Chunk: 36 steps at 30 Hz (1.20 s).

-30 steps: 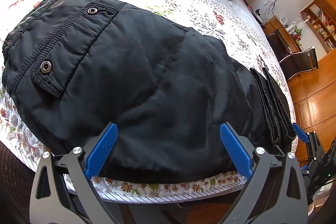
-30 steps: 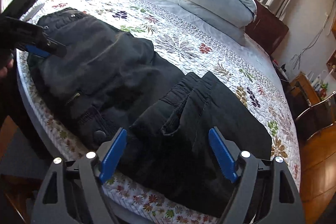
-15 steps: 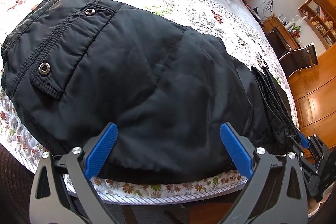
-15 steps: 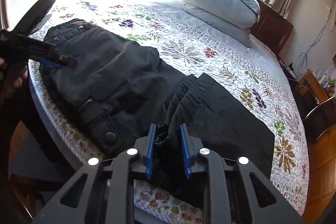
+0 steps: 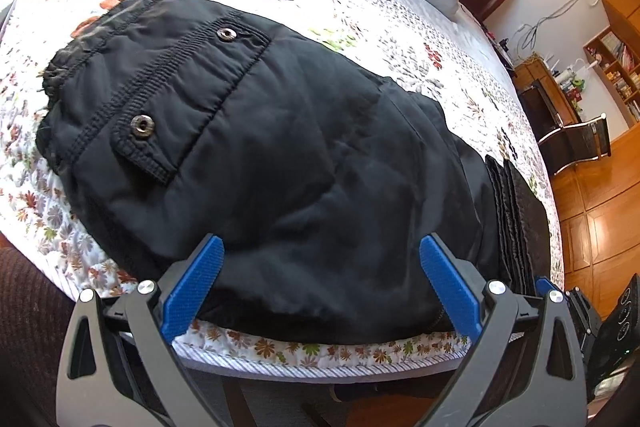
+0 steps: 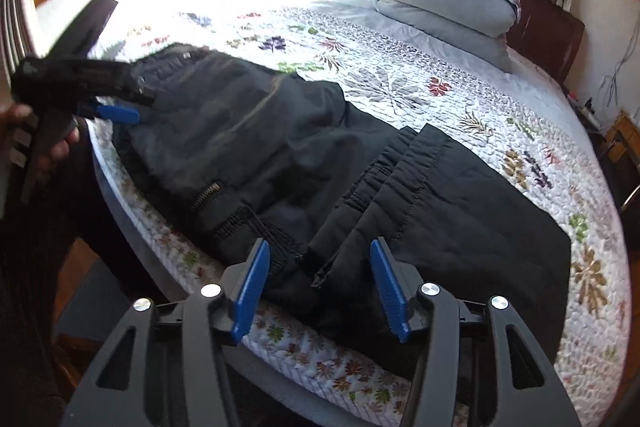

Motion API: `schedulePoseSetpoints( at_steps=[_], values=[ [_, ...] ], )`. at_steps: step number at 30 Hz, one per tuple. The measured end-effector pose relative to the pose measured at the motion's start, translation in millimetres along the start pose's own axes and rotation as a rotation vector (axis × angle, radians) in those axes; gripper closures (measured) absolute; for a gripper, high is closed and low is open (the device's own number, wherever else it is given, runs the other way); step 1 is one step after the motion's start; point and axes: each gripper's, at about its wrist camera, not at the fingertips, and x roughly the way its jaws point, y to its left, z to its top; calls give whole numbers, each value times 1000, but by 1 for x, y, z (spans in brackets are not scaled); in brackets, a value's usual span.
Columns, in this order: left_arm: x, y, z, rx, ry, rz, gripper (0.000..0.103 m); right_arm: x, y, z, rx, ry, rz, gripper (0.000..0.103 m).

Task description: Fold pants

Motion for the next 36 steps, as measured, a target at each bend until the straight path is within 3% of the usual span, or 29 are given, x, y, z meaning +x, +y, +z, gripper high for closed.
schedulePoseSetpoints(
  at_steps=[1, 4, 7, 10, 17, 22, 25, 28, 31, 36],
  values=[
    [-6, 5, 1, -14, -16, 4, 4, -6, -7, 1, 61, -27, 50, 41],
    [-25, 23, 4, -52, -73, 29, 4, -18, -30, 2, 215, -95, 126, 40],
    [-35, 43, 8, -103, -96, 51, 4, -20, -60, 1, 352, -126, 59, 40],
    [-38, 60, 10, -162, -102, 50, 4, -11, -87, -3, 430, -75, -50, 40],
    [-45, 83, 12, -235, -81, 56, 4, 25, -72, -14, 308, 48, -171, 38],
    [-60, 102, 14, -294, -111, 37, 5, 10, -77, -12, 360, -5, -161, 38],
    [-65, 114, 18, -328, -122, -26, 5, -3, -81, -9, 397, -45, -151, 31],
    [-60, 127, 23, -386, -109, -181, 5, -8, -83, -6, 404, -56, -148, 30],
    [-47, 137, 25, -464, -96, -279, 5, -6, -81, -6, 398, -42, -155, 30],
    [-29, 149, 27, -530, -72, -330, 8, 0, -77, -9, 390, -18, -153, 30]
  ],
)
